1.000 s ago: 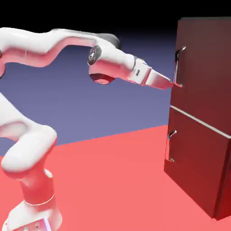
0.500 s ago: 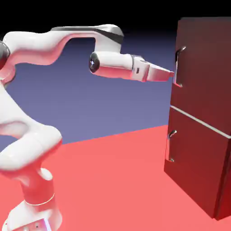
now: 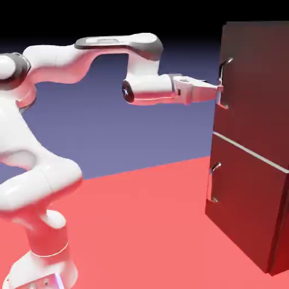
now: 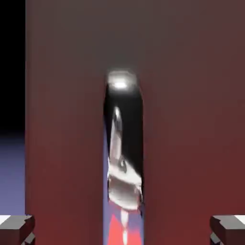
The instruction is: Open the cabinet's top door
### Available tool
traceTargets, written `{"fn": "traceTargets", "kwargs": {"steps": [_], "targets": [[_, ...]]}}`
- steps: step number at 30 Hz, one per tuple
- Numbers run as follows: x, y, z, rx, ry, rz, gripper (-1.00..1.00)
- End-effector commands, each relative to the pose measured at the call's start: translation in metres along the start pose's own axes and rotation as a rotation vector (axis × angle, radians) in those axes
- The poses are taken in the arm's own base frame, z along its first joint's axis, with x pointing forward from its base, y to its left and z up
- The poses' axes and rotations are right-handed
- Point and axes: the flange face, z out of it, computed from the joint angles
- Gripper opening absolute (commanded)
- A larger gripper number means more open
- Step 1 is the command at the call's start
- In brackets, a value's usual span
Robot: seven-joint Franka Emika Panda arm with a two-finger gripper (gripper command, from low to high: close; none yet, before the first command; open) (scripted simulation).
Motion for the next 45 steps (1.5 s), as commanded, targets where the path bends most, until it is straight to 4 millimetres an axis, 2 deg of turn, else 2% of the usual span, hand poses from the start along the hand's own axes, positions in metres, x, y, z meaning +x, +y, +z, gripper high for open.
{"fn": "traceTargets", "kwargs": {"steps": [1, 2, 3, 4, 14, 21, 27, 37, 45], "targets": [[0.000, 0.000, 0.009, 0.001, 0.000, 0.002, 0.00], [0.000, 0.001, 0.013, 0.001, 0.000, 0.003, 0.00], [0.000, 0.001, 0.013, 0.001, 0.000, 0.003, -1.00], [0.000, 0.001, 0.013, 0.001, 0.000, 0.003, -1.00], [0.030, 0.030, -0.048, 0.167, -0.165, 0.003, -1.00], [0.060, 0.061, -0.090, 0.302, -0.300, 0.003, -1.00], [0.090, 0.091, -0.118, 0.415, -0.412, 0.002, -1.00], [0.146, 0.147, -0.150, 0.605, -0.602, 0.002, -1.00], [0.198, 0.199, -0.159, 0.771, -0.768, 0.002, -1.00]]}}
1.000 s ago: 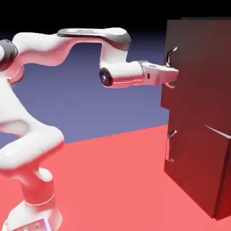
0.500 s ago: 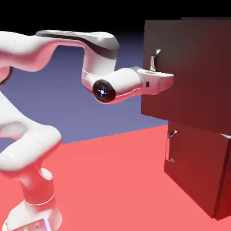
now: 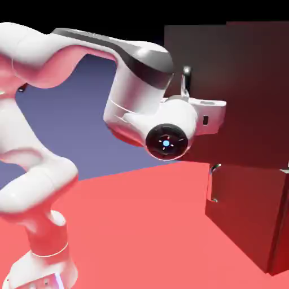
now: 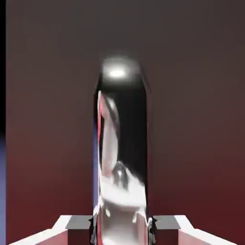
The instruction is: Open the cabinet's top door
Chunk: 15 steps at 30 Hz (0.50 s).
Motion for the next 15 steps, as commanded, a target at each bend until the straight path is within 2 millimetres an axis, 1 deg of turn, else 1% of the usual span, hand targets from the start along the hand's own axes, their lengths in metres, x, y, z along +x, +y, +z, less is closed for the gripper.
{"fn": "traceTargets", "kwargs": {"steps": [1, 4, 8, 15], "targets": [[0.003, 0.003, -0.008, 0.020, -0.020, 0.000, -1.00], [0.013, 0.013, -0.031, 0.080, -0.080, 0.000, -1.00], [0.027, 0.027, -0.057, 0.152, -0.152, 0.000, -1.00], [0.051, 0.051, -0.092, 0.261, -0.261, 0.000, -1.00]]}}
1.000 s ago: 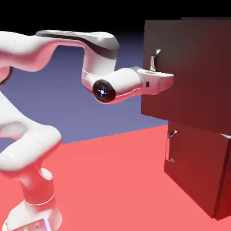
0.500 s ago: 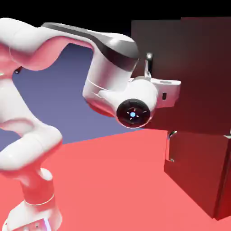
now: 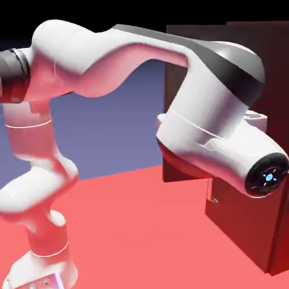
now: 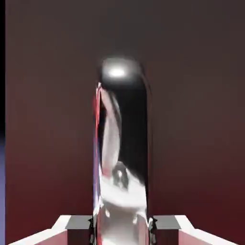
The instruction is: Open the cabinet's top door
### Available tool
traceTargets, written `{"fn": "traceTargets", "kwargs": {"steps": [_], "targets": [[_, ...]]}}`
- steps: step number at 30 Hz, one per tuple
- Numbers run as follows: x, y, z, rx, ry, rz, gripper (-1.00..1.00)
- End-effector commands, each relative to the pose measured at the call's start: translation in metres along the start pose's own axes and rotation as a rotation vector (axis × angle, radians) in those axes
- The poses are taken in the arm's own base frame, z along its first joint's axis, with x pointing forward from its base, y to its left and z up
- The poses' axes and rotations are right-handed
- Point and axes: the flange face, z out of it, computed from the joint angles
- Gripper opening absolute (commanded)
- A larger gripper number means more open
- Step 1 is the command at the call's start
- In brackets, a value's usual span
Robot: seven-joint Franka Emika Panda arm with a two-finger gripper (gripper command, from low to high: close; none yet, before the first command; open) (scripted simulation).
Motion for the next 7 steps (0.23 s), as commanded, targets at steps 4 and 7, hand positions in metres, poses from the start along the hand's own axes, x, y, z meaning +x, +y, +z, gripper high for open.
{"fn": "traceTargets", "kwargs": {"steps": [4, 7], "targets": [[0.008, 0.008, -0.023, 0.052, -0.052, 0.000, -1.00], [0.012, 0.012, -0.032, 0.078, -0.077, 0.000, 1.00]]}}
